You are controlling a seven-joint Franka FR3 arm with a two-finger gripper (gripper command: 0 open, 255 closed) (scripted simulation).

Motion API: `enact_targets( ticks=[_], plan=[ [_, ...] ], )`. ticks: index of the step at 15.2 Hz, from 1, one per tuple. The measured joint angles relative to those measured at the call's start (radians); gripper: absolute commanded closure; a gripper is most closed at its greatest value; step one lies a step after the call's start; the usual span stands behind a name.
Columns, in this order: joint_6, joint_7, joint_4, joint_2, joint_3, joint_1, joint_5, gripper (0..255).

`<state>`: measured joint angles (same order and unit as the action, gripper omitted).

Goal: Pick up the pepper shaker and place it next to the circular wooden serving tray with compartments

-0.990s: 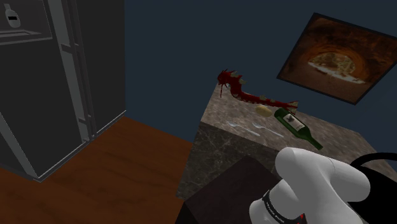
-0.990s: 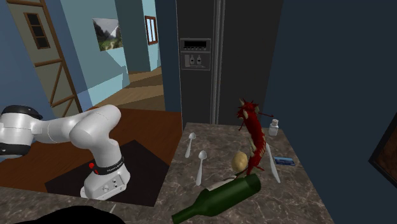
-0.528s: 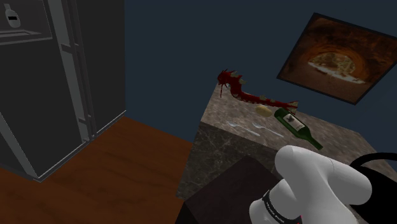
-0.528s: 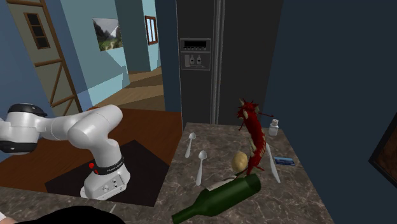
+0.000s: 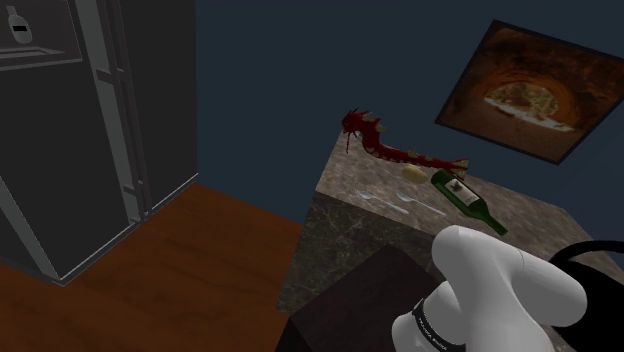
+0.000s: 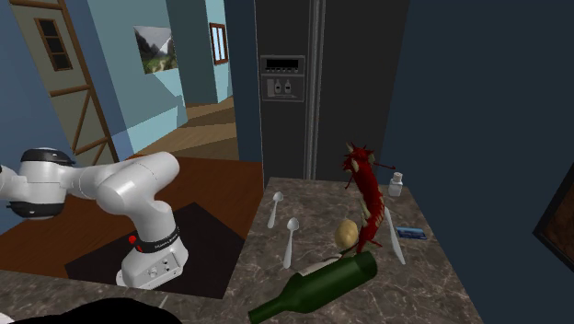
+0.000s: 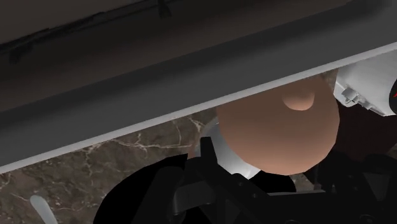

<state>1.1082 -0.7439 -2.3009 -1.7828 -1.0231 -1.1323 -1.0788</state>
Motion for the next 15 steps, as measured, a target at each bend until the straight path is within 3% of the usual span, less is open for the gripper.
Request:
enact_targets(
  ticks=[15],
  plan=[
    [0.151, -0.083, -0.112, 0.001, -0.206, -0.136, -0.116, 255]
  ],
)
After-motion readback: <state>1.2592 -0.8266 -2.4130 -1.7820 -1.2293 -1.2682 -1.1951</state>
